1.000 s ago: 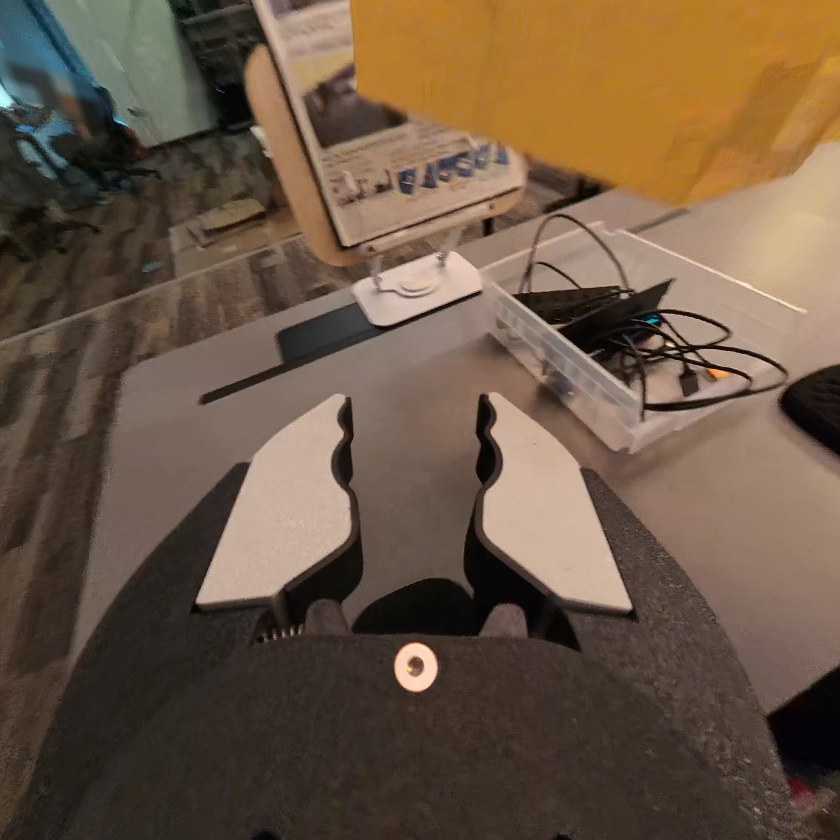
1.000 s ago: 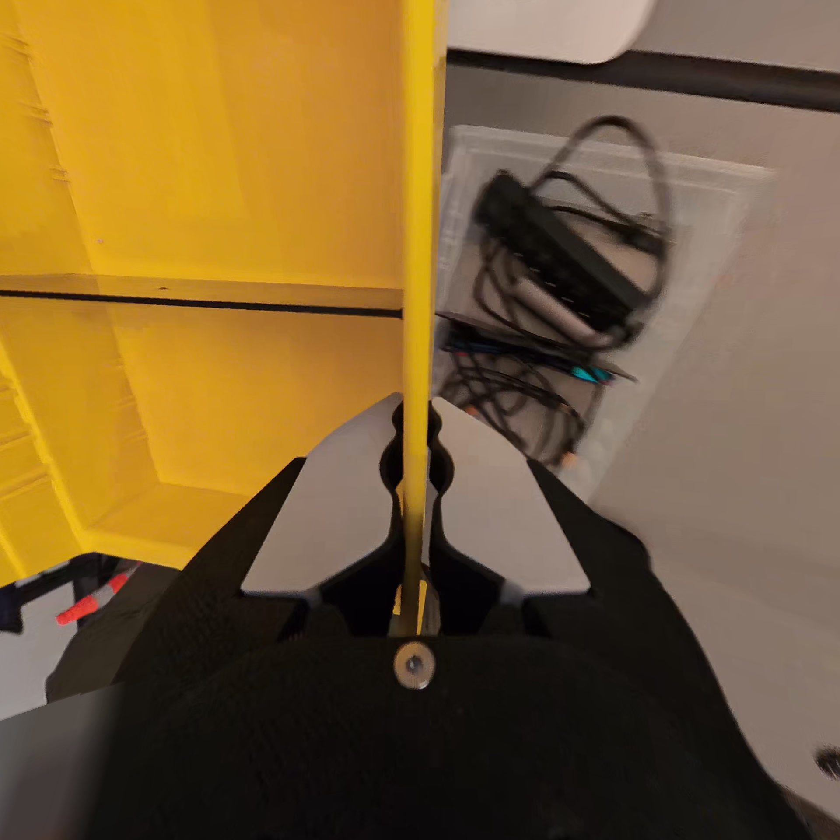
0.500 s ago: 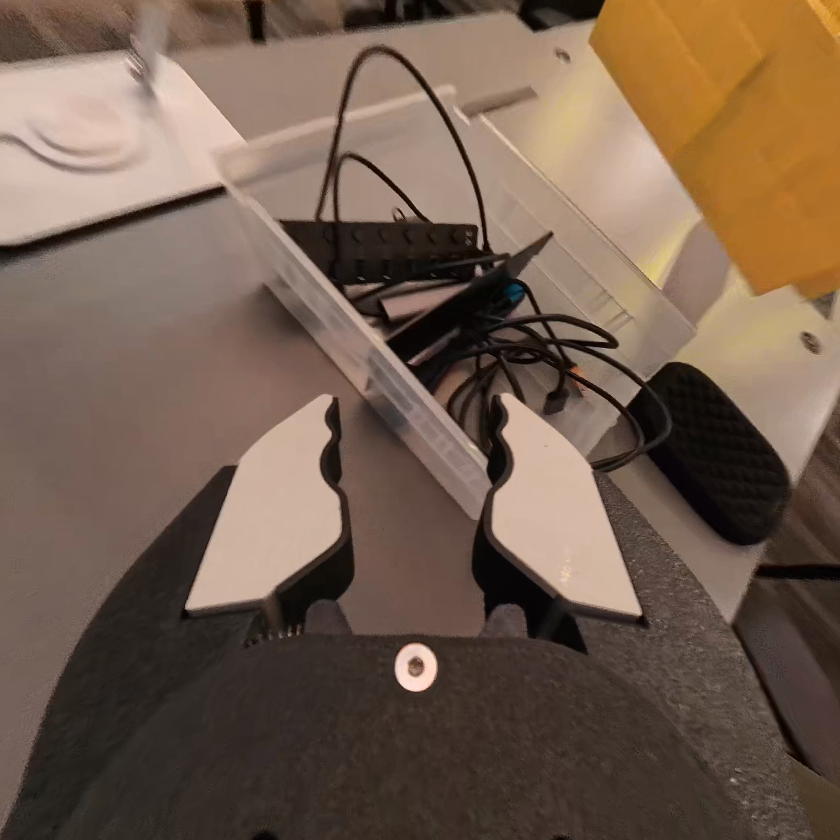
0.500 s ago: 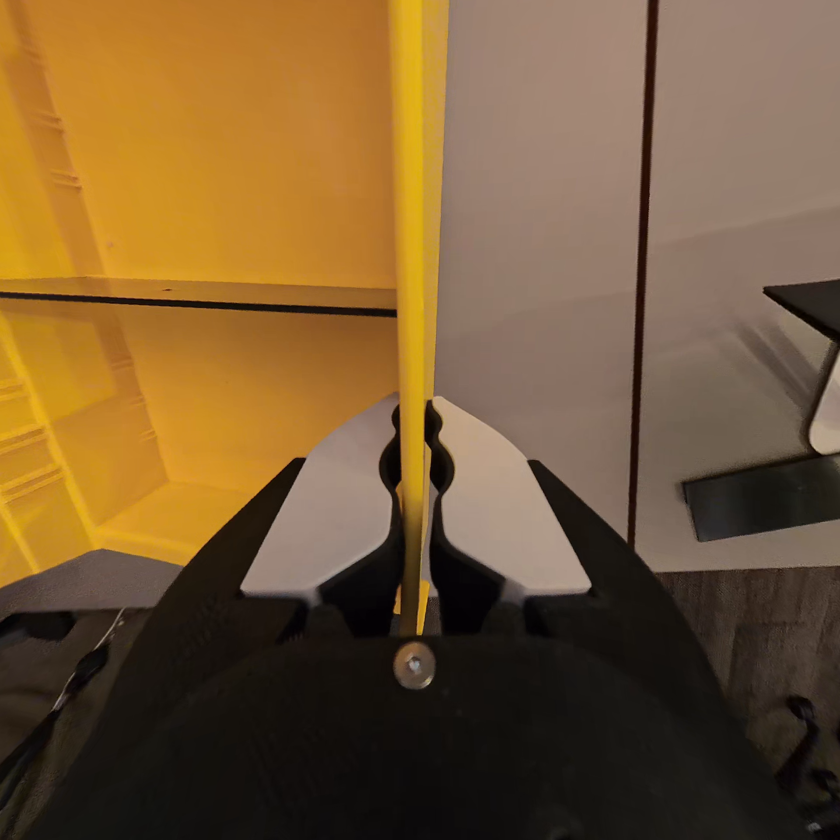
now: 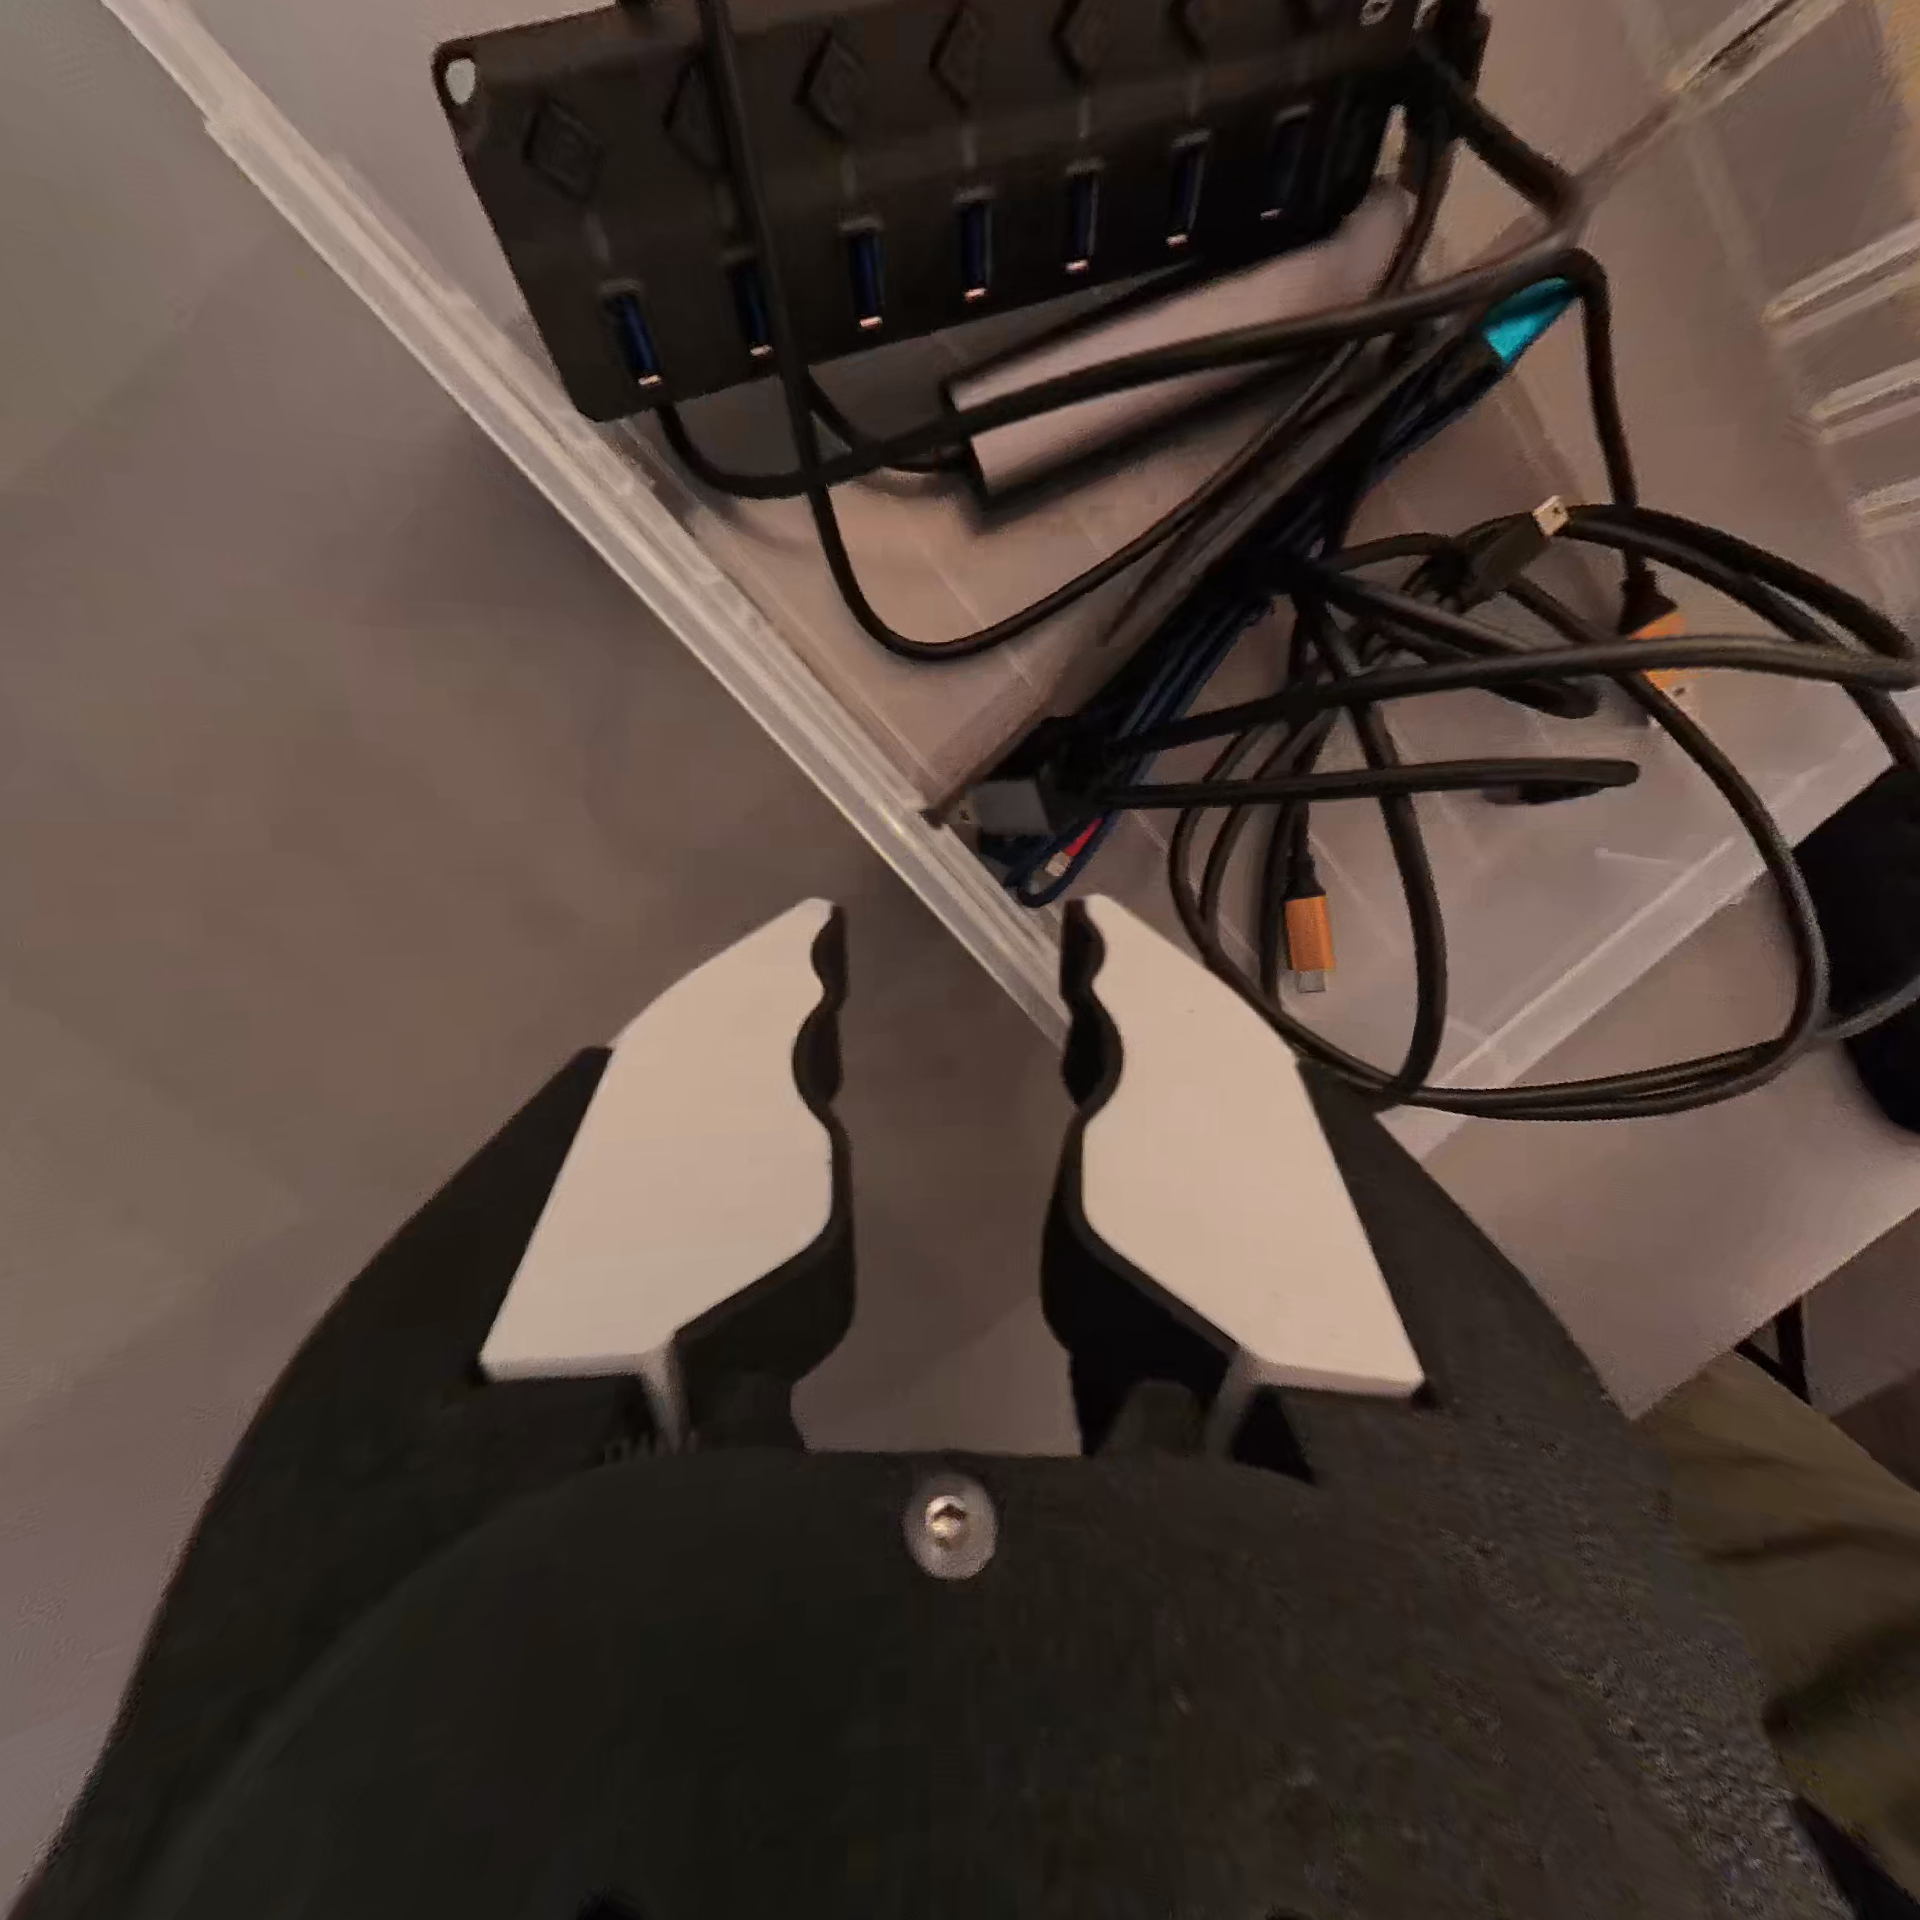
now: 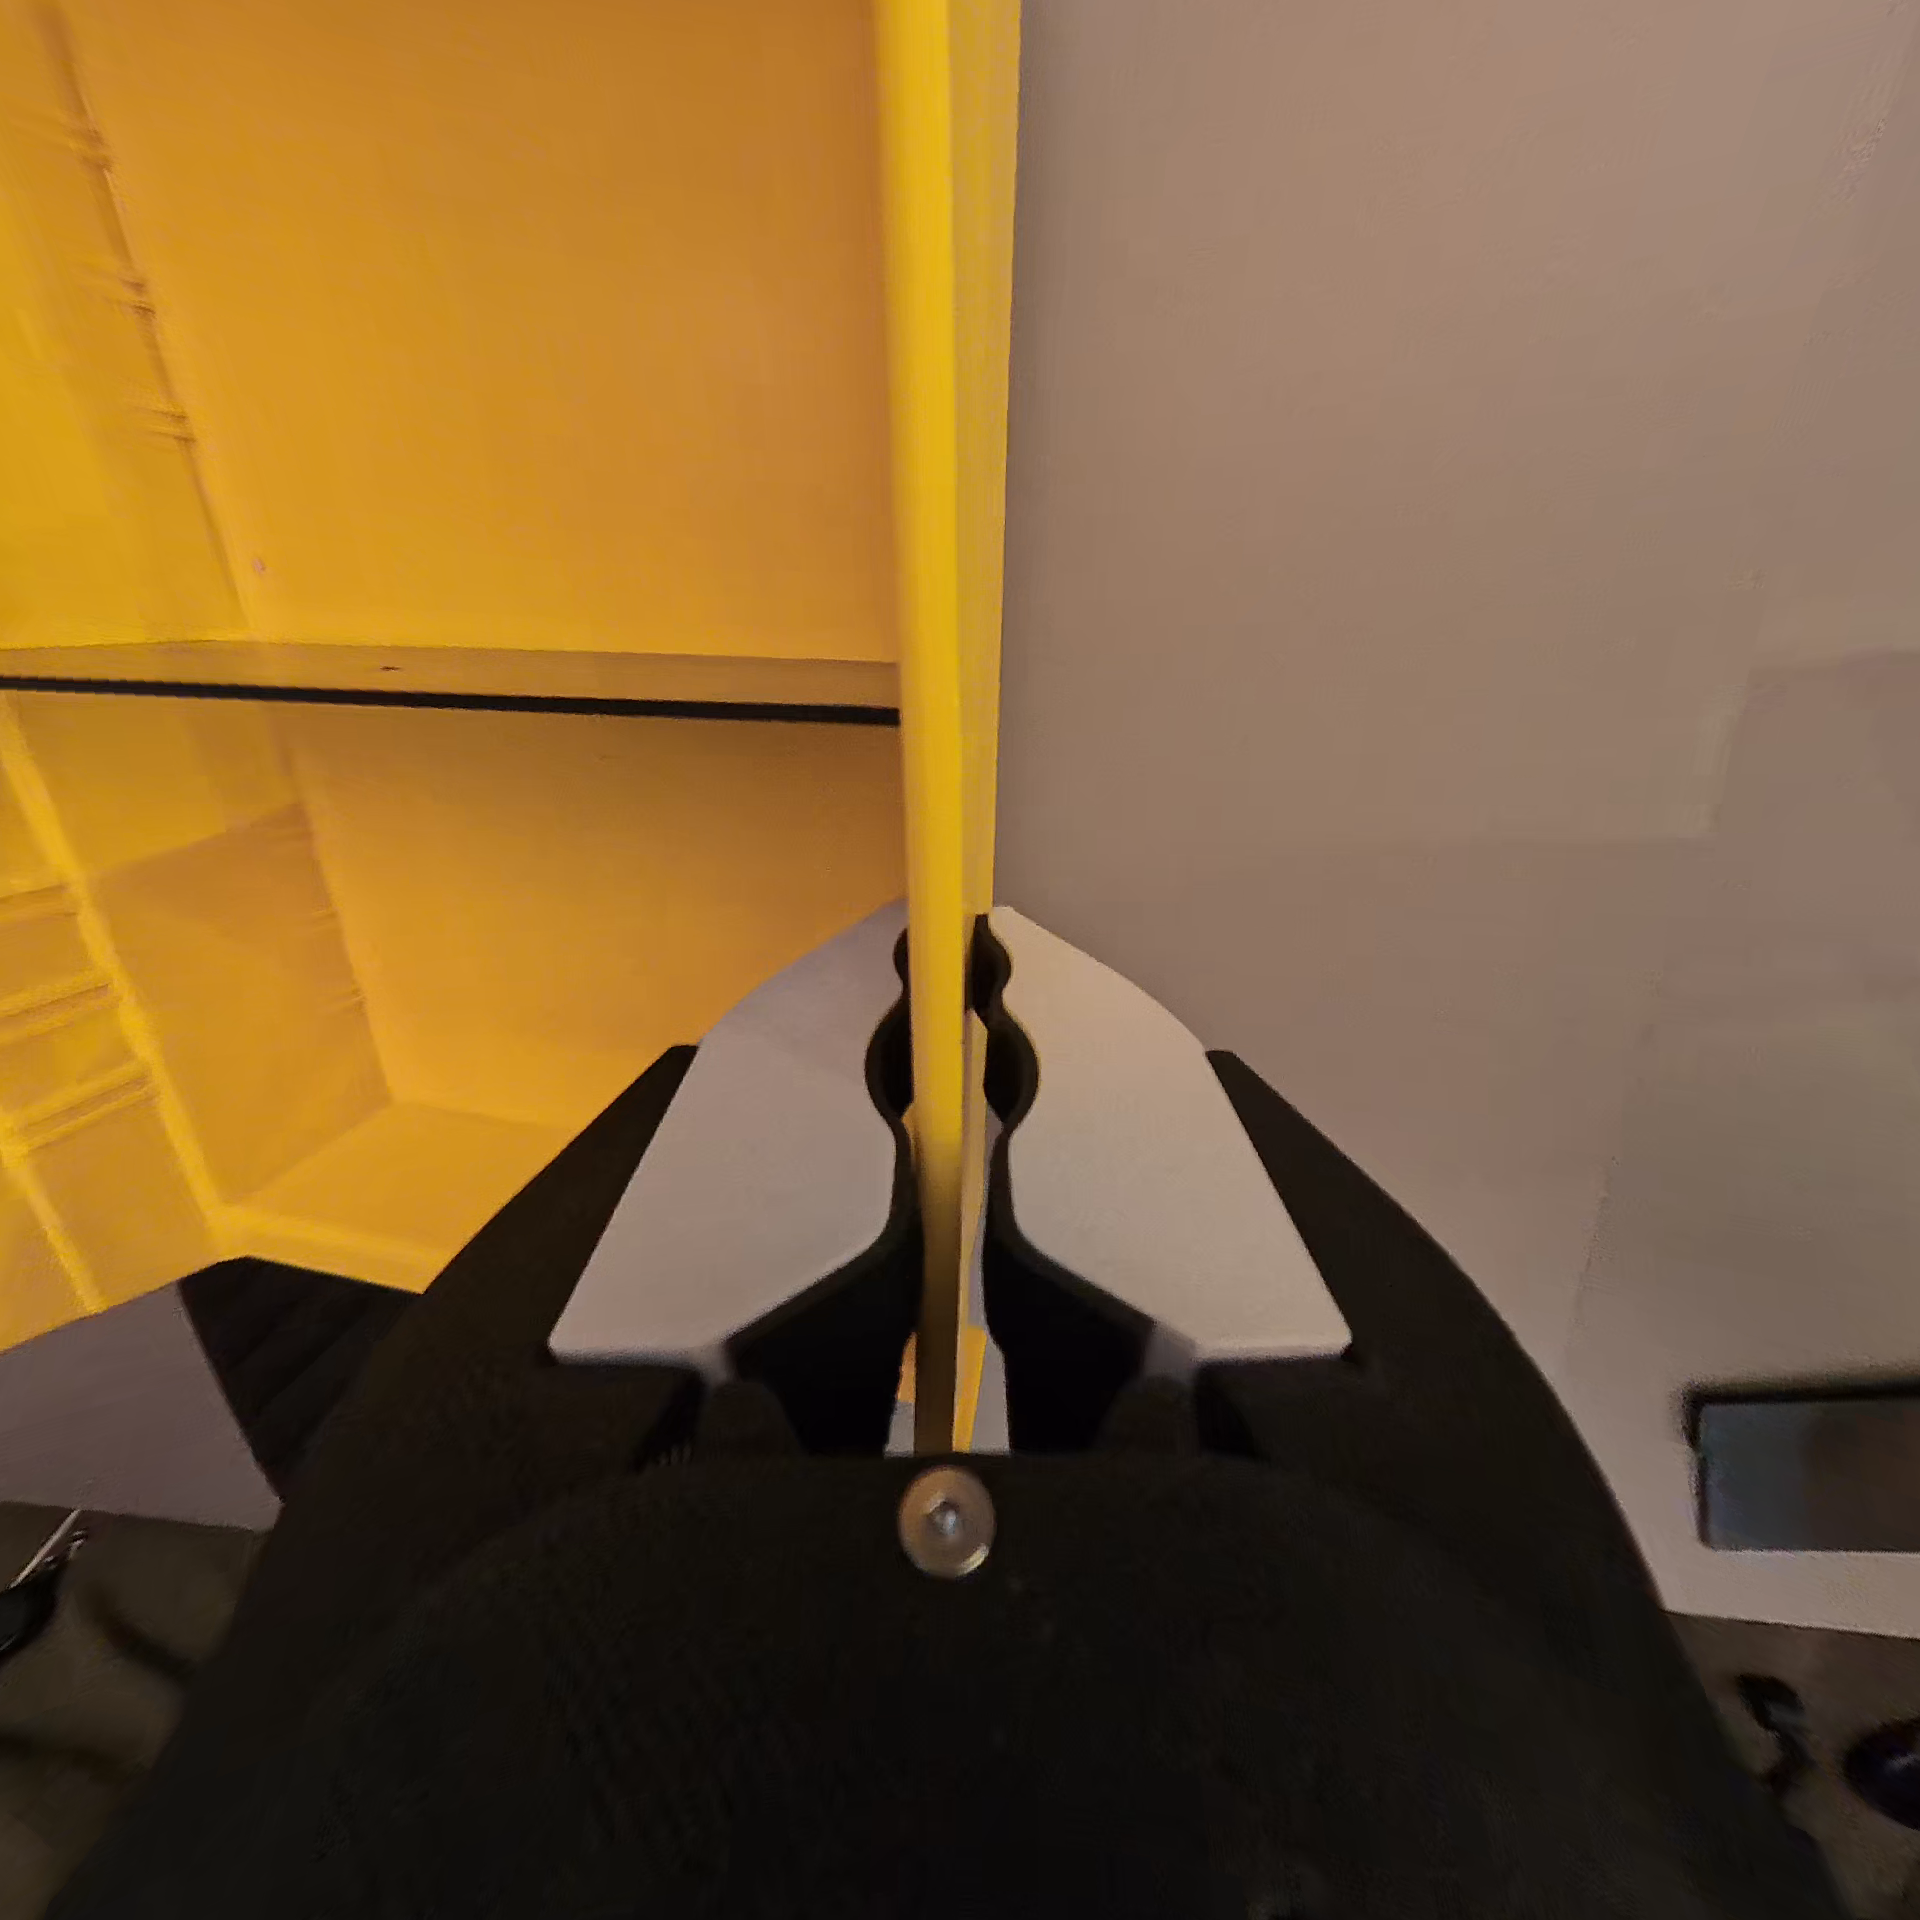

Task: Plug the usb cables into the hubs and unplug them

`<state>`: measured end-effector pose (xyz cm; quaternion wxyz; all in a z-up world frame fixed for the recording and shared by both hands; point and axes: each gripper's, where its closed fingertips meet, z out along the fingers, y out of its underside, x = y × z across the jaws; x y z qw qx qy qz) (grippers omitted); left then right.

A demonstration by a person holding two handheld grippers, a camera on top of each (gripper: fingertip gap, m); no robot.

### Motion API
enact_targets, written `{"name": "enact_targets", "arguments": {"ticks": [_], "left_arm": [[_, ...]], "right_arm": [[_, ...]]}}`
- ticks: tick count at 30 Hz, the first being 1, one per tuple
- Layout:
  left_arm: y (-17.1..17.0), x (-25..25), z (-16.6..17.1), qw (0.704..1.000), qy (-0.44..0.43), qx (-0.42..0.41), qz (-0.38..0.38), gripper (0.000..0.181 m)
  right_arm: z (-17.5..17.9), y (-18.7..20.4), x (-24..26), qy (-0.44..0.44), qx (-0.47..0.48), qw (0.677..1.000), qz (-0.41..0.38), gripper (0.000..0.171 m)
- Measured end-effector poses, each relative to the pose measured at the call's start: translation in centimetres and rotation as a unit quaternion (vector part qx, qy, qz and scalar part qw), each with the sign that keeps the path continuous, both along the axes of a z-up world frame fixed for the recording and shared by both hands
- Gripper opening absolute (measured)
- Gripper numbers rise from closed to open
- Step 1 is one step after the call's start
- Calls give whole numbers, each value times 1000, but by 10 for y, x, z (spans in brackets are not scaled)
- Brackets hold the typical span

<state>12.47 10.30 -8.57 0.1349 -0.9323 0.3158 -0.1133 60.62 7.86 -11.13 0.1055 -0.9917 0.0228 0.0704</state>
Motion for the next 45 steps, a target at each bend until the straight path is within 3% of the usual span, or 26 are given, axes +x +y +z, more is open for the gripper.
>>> {"name": "enact_targets", "arguments": {"ticks": [1,3,9,18,27,38,45], "left_arm": [[-1,1,-1,1000,-6,-19,-1,37],[-9,10,-2,996,-53,-75,-5,16],[1,-10,-2,995,-34,-91,-7,12],[49,-78,-2,995,-8,-54,82,4],[62,-154,-1,989,-6,-38,140,3],[46,-294,2,951,-50,-10,306,4],[18,-349,2,944,-37,11,328,4]], "right_arm": [[-2,2,-1,-5,-3,1000,7,8],[-5,3,-7,0,-9,1000,15,8],[-10,5,-18,14,-11,999,27,8],[-19,4,-62,51,-20,998,36,9],[-18,7,-86,48,-24,998,25,8],[-17,7,-113,48,-30,998,29,9],[-17,7,-122,47,-21,997,49,10]]}}
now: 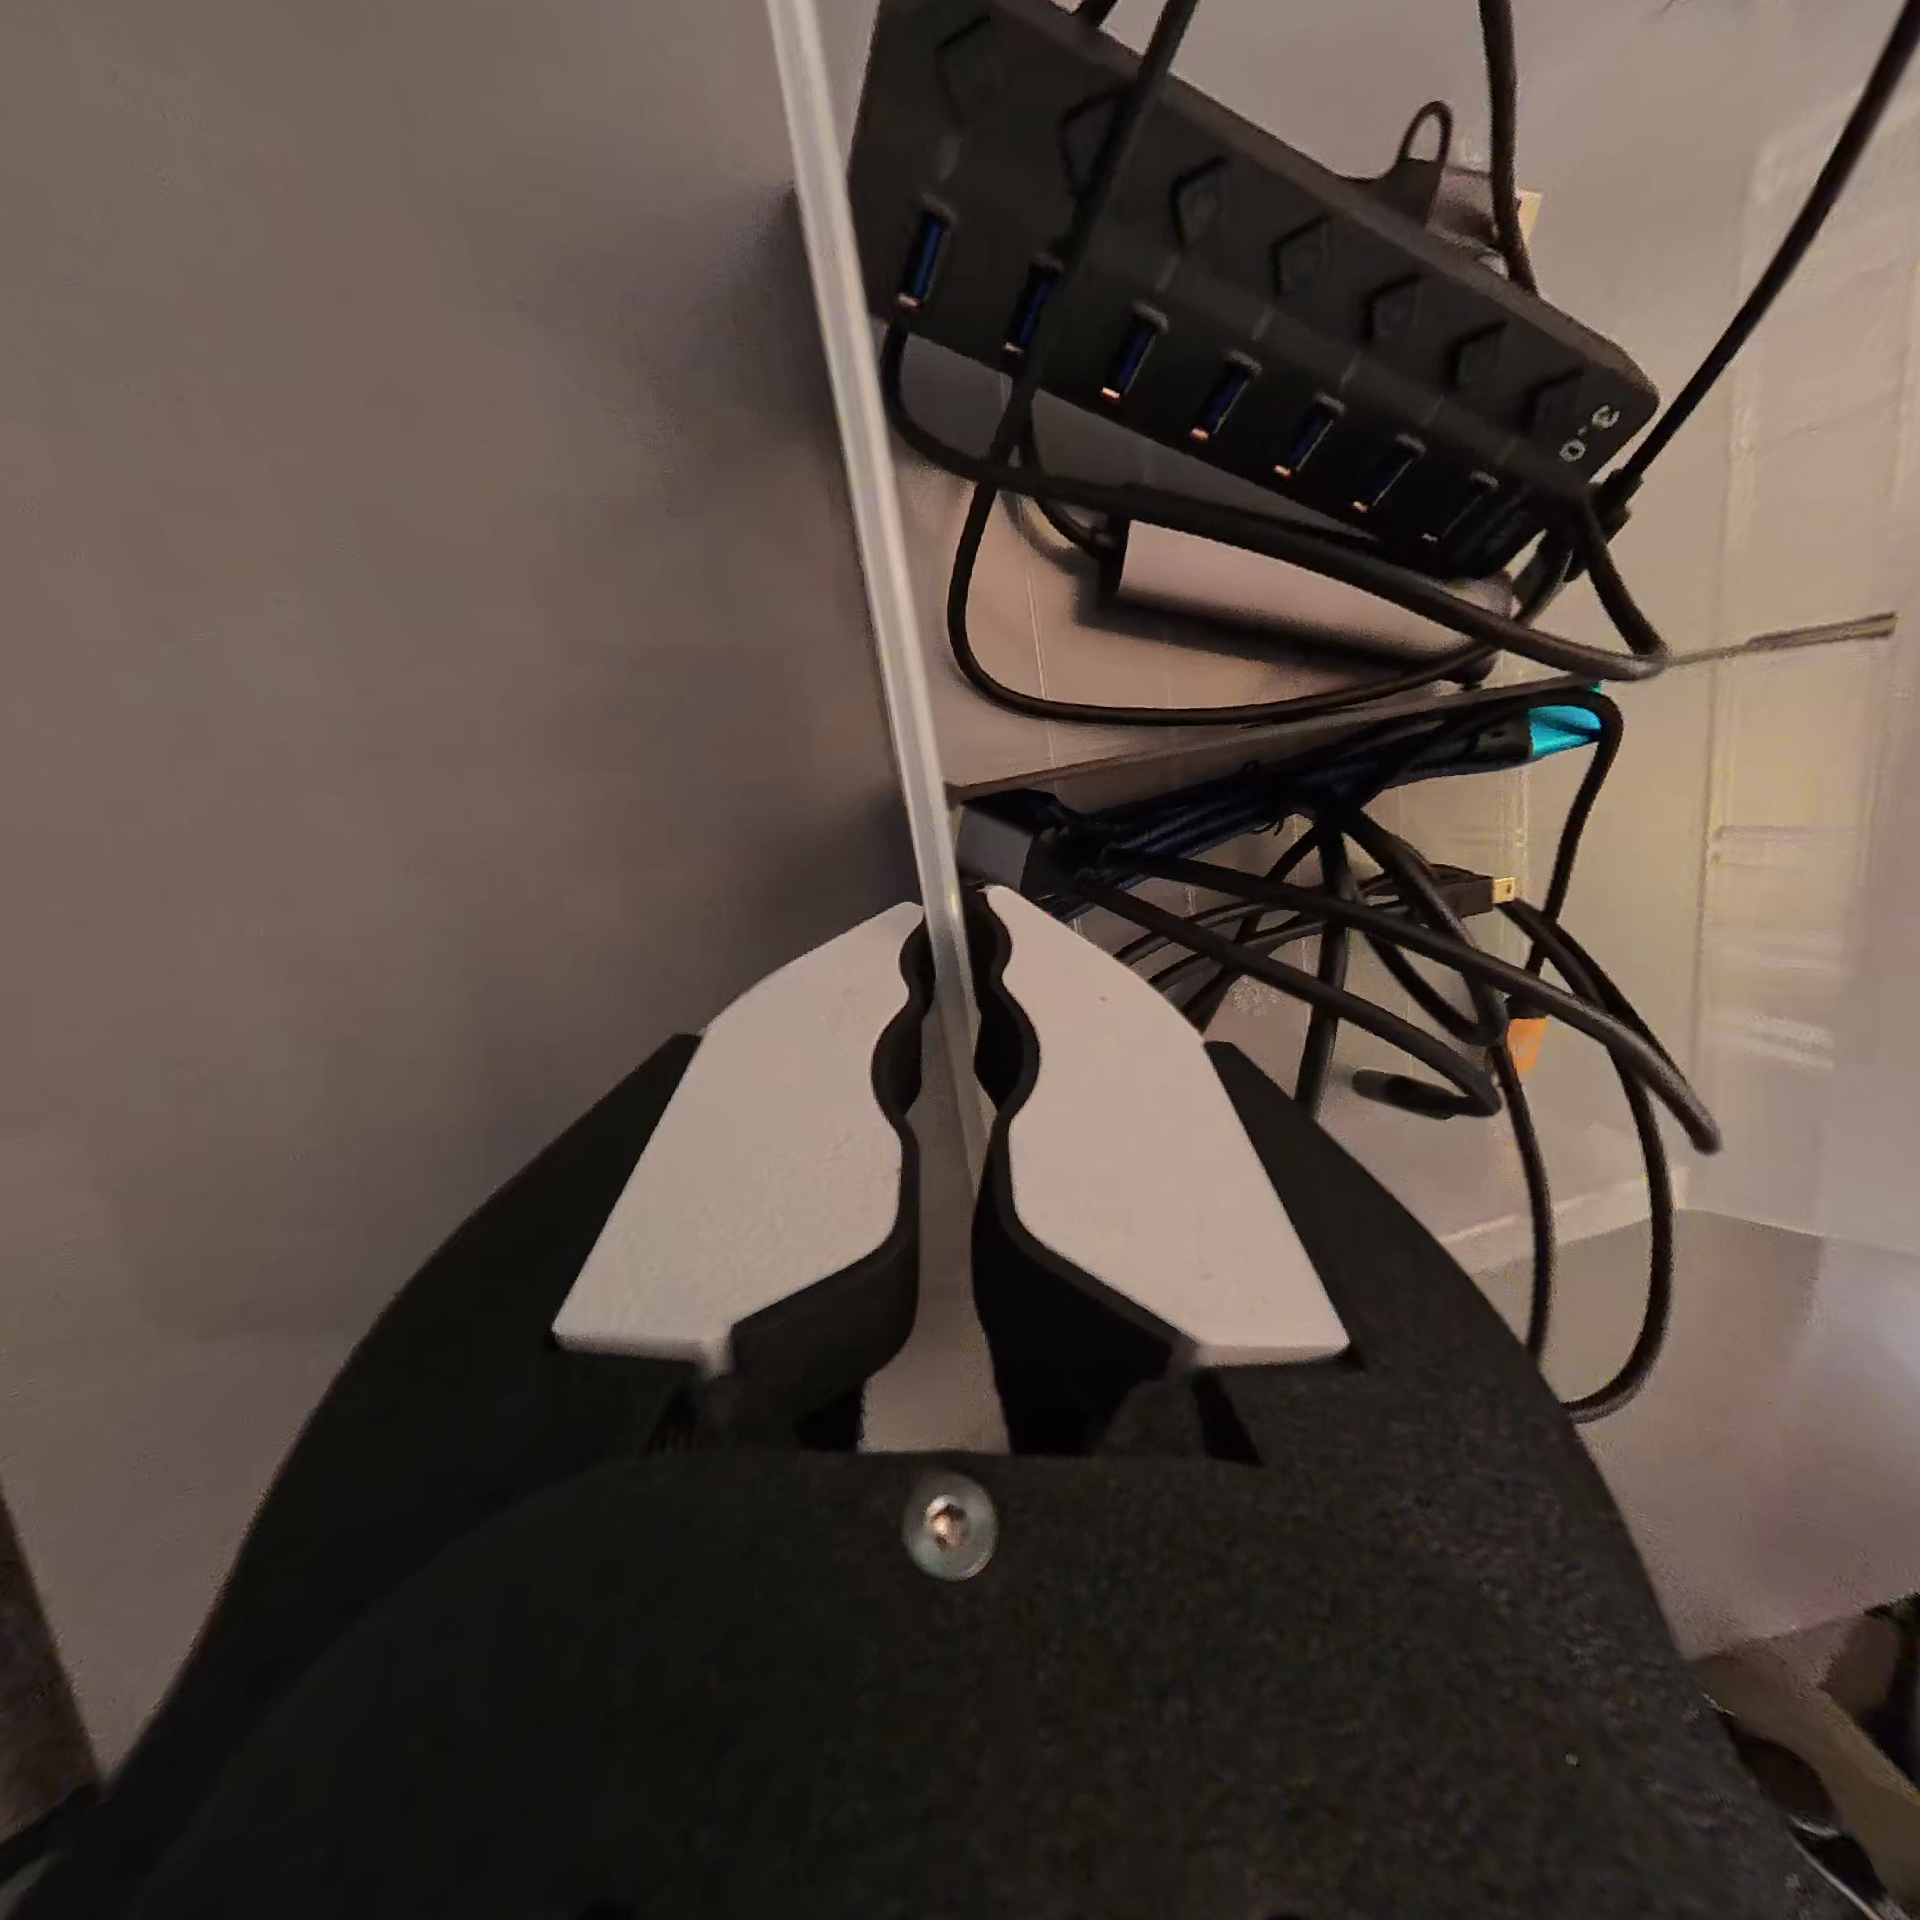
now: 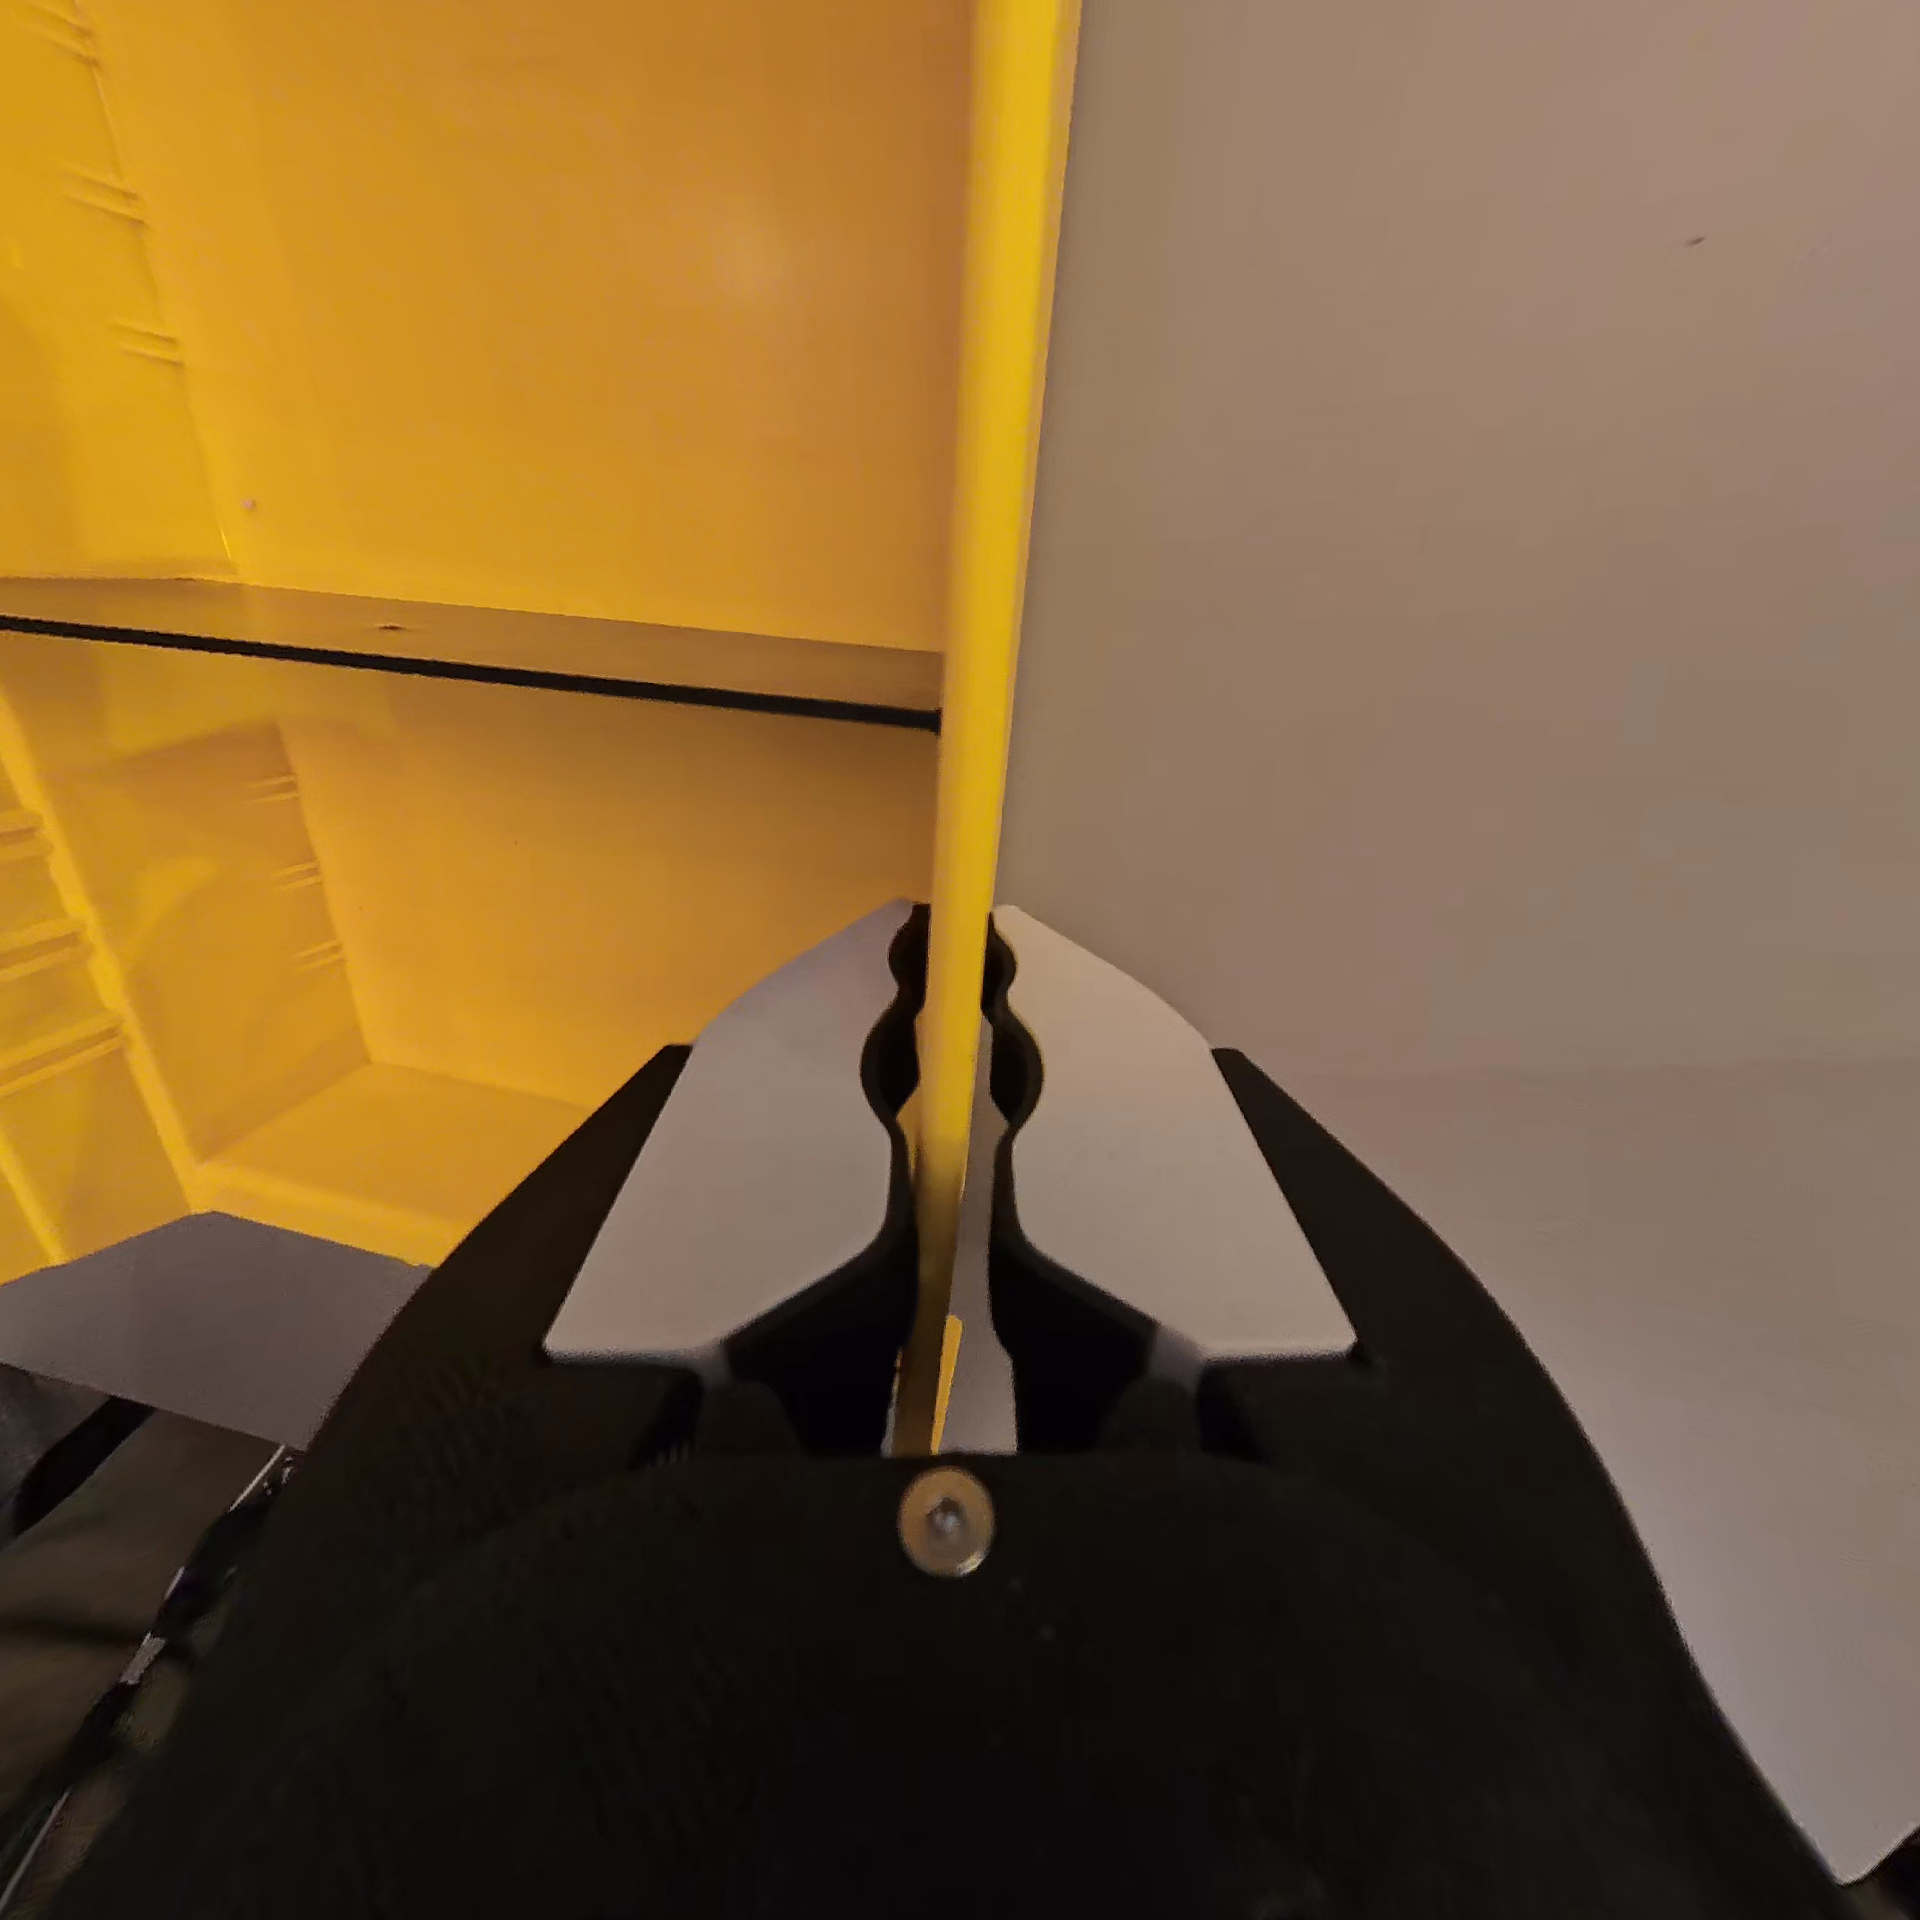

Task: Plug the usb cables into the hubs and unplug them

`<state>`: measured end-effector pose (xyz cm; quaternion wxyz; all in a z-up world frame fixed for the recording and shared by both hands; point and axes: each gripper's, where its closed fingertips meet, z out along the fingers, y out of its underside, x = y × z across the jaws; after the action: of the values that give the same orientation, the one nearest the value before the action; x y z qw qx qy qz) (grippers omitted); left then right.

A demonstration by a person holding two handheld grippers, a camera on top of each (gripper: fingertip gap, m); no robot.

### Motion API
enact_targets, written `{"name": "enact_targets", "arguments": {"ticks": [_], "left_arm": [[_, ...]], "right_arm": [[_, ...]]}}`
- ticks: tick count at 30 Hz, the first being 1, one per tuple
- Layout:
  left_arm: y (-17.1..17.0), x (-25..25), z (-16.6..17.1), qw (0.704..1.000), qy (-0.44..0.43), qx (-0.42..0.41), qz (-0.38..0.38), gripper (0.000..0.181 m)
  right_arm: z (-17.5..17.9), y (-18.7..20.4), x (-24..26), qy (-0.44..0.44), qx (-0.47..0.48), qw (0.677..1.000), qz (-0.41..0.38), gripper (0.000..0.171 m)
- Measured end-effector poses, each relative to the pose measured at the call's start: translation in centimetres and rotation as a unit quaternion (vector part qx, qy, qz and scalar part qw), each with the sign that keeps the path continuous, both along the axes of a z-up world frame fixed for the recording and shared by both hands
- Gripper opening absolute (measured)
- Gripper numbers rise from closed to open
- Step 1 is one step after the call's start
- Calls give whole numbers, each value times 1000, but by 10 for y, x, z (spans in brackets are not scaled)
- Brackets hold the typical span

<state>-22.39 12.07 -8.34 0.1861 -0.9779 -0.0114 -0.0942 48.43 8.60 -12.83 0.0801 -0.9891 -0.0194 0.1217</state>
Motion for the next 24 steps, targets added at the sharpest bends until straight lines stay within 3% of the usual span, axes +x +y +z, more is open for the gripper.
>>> {"name": "enact_targets", "arguments": {"ticks": [4,10,24], "left_arm": [[-5,-15,0,1000,7,23,-6,4],[-10,-30,0,997,50,28,-50,3],[-23,-55,0,997,40,56,-40,3]], "right_arm": [[0,0,-1,17,4,1000,2,12],[-1,-1,3,-32,2,999,24,8],[-1,-2,17,-39,0,999,-7,6]]}}
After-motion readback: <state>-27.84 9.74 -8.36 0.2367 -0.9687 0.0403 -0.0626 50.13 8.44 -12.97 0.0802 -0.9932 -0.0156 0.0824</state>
